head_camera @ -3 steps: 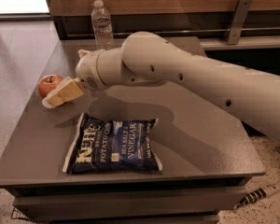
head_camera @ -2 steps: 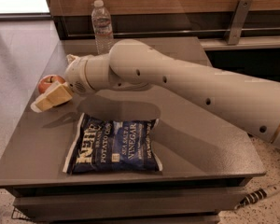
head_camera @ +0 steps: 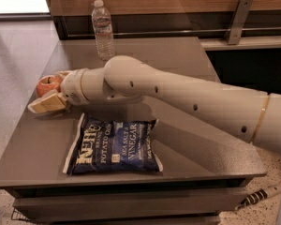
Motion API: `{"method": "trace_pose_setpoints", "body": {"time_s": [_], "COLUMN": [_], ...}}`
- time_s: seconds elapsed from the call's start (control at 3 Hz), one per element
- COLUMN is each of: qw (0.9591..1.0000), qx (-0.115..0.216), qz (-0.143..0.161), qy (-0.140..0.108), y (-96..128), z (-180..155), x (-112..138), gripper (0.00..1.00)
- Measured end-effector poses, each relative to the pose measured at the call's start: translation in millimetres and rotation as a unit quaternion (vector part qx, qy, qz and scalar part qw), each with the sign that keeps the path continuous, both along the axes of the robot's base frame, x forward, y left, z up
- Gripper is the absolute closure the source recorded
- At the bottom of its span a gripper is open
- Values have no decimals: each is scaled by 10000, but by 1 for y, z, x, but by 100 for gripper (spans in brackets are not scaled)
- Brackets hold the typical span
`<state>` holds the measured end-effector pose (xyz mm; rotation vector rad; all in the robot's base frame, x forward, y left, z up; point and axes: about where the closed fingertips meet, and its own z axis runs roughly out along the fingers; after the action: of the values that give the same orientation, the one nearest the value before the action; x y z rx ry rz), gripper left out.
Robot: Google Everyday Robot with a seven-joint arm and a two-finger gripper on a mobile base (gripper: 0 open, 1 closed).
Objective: Pick apple
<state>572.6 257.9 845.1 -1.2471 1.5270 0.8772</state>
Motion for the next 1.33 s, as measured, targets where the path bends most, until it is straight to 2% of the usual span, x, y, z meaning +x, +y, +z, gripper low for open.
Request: {"method": "trace_pose_setpoints", "body": {"time_s": [0.33, 0.67, 1.0, 1.33], "qw": [10000, 10000, 10000, 9999], "qx": [-10, -9, -9, 1], "qz": [18, 42, 56, 120], "qy": [-14, -14, -14, -6], "y": [1, 4, 5, 7], "z": [2, 2, 2, 4], "x": [-1, -3, -4, -4], "gripper": [48, 79, 99, 100]}}
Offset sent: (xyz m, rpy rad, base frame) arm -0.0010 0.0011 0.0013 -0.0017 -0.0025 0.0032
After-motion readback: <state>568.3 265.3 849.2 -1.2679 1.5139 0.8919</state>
